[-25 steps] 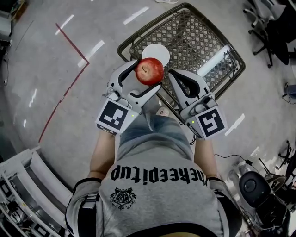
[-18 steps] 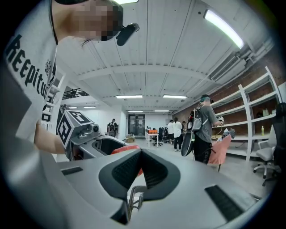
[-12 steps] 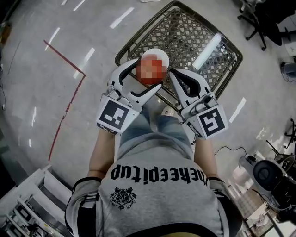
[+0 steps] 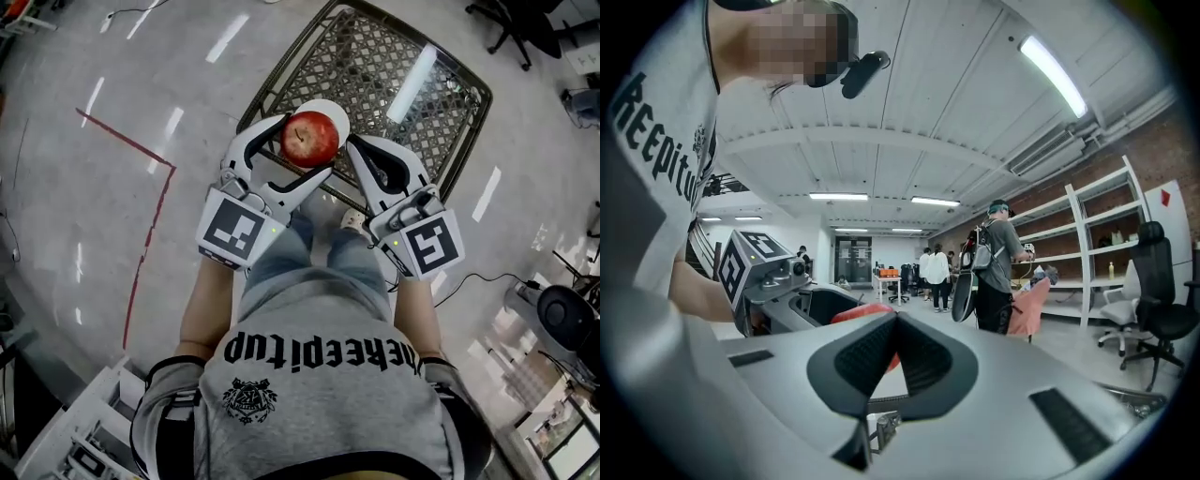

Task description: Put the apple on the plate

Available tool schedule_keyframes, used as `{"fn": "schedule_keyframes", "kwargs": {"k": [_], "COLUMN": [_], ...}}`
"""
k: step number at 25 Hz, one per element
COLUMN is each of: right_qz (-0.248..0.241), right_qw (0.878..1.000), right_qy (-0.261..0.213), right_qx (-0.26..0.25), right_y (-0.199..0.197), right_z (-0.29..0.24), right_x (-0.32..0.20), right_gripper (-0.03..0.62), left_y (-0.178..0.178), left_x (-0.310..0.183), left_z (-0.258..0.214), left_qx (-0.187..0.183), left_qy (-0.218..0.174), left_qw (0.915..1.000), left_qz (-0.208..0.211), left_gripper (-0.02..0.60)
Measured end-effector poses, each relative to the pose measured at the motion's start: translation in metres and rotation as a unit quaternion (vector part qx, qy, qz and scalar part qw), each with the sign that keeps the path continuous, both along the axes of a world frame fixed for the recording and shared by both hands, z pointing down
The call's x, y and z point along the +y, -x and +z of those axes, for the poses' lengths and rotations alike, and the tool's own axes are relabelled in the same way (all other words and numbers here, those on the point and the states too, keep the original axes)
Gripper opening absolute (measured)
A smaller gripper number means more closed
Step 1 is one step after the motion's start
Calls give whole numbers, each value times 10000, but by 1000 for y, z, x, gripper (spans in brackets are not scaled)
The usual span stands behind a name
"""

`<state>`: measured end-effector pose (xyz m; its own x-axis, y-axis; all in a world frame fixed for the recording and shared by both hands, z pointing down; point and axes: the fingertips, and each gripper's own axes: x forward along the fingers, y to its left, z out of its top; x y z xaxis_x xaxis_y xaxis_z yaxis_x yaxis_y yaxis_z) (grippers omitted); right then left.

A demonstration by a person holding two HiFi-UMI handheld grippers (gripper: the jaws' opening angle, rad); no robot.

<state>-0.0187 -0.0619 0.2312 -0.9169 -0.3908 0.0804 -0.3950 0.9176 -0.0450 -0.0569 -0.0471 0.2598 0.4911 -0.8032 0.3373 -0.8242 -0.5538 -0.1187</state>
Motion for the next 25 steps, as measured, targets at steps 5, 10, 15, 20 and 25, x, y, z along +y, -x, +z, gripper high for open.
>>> {"fn": "schedule_keyframes", "kwargs": {"k": [5, 10, 15, 20, 25], "right_qz": [361, 755, 1124, 1448, 1696], "right_qw": [9993, 9971, 9936, 9894, 9854], "right_qy": [30, 3, 32, 61, 124], "right_qx": [35, 73, 110, 85, 67], "right_y": [9, 11, 17, 18, 13], "right_z": [9, 17, 39, 51, 57], "right_x": [3, 8, -6, -15, -26], "right_gripper": [12, 12, 12, 12, 12], "left_y": [9, 10, 18, 20, 16], "left_x": [-3, -3, -22, -32, -42], "left_z": [5, 13, 34, 48, 57], "left_qx": [-62, -1, -75, -20, -8], "left_qy": [-6, -41, -50, -7, 95], "left_qw": [9993, 9969, 9933, 9899, 9867], "left_qz": [380, 780, 1155, 1418, 1622], "left_gripper": [380, 380, 380, 380, 380]}}
